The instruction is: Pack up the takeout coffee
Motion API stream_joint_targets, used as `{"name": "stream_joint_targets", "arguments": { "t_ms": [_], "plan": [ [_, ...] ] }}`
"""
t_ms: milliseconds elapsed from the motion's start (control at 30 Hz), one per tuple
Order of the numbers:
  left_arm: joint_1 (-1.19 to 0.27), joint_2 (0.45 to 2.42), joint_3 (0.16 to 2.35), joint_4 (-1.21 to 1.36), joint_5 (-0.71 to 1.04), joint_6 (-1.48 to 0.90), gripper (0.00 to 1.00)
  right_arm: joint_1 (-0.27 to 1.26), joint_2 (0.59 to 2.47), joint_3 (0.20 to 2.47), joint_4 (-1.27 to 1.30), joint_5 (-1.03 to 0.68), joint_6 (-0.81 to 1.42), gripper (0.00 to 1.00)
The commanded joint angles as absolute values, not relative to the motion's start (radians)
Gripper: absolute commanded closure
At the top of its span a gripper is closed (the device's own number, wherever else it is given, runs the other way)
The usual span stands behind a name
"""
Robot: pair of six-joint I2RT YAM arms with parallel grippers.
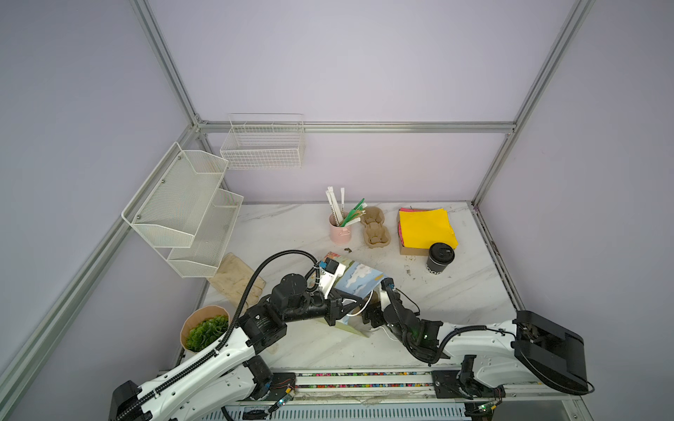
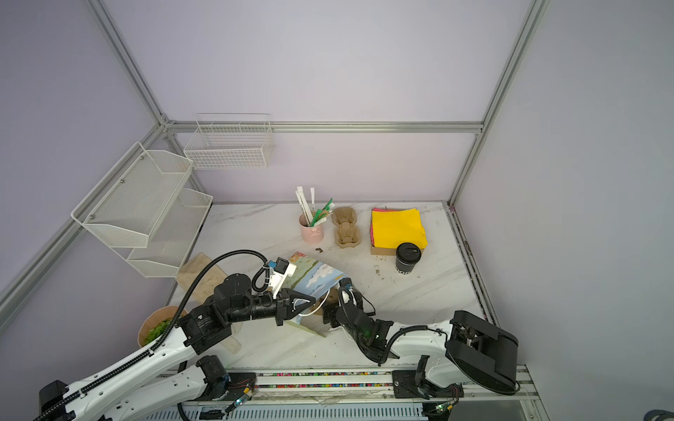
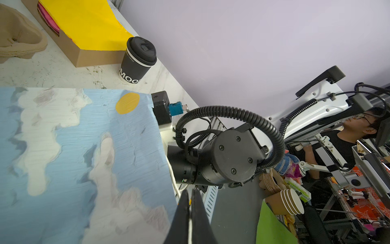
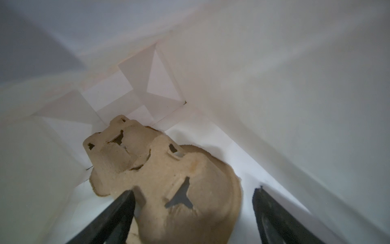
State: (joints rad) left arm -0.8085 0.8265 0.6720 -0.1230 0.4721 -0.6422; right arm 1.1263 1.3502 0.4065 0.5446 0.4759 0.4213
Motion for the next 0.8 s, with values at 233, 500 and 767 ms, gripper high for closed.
{"name": "stream_joint_targets", "arguments": {
  "t_ms": [233, 500, 767],
  "plan": [
    [-0.814, 0.831, 0.64, -0.095, 0.503, -0.62, 1.0, 1.123, 1.409, 0.431, 0.549, 0.481, 0.419, 0.16],
    [-0.814, 0.83, 0.637, -0.097, 0.5, -0.623, 1.0, 1.123, 1.407, 0.434, 0.538, 0.476, 0.425, 0.34],
    [-0.814, 0.863, 0.641, -0.101, 0.497, -0.627, 1.0, 1.123, 1.267, 0.401, 0.509, 0.48, 0.439, 0.48]
  ]
}}
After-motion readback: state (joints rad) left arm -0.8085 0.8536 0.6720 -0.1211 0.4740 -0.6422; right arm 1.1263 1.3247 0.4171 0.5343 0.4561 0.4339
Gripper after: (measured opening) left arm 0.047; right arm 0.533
